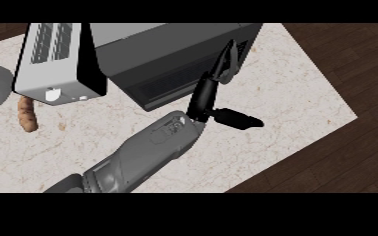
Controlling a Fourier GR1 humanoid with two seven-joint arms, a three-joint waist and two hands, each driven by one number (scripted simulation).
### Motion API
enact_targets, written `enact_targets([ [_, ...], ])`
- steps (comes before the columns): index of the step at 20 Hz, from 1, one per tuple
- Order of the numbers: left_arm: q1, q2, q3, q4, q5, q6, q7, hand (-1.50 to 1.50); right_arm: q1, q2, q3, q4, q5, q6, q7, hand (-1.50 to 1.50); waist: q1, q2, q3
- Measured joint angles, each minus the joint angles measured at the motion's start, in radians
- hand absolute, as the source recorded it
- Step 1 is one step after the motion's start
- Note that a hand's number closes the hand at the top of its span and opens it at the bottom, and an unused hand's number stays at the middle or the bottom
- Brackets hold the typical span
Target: Pick up the milk, place it into the microwave and close the microwave
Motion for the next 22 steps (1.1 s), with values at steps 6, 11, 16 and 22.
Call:
enact_targets([
  [6, -0.007, -0.002, -0.014, 0.012, 0.028, 0.002, -0.029, -1.50, -0.017, -0.020, -0.010, 0.003, -0.026, 0.001, 0.018, -1.50, -0.005, 0.002, 0.000],
  [11, -0.011, -0.003, -0.025, 0.021, 0.050, 0.006, -0.049, -1.50, -0.027, -0.037, -0.013, 0.004, -0.048, 0.007, 0.034, -1.50, -0.010, 0.002, 0.001],
  [16, -0.019, -0.005, -0.038, 0.032, 0.073, 0.005, -0.063, -1.50, -0.037, -0.050, -0.012, 0.003, -0.072, 0.012, 0.049, -1.50, -0.009, 0.000, 0.001],
  [22, -0.025, -0.004, -0.050, 0.037, 0.099, 0.002, -0.081, -1.50, -0.048, -0.062, -0.006, 0.000, -0.096, 0.019, 0.066, -1.50, -0.011, 0.002, 0.001],
])
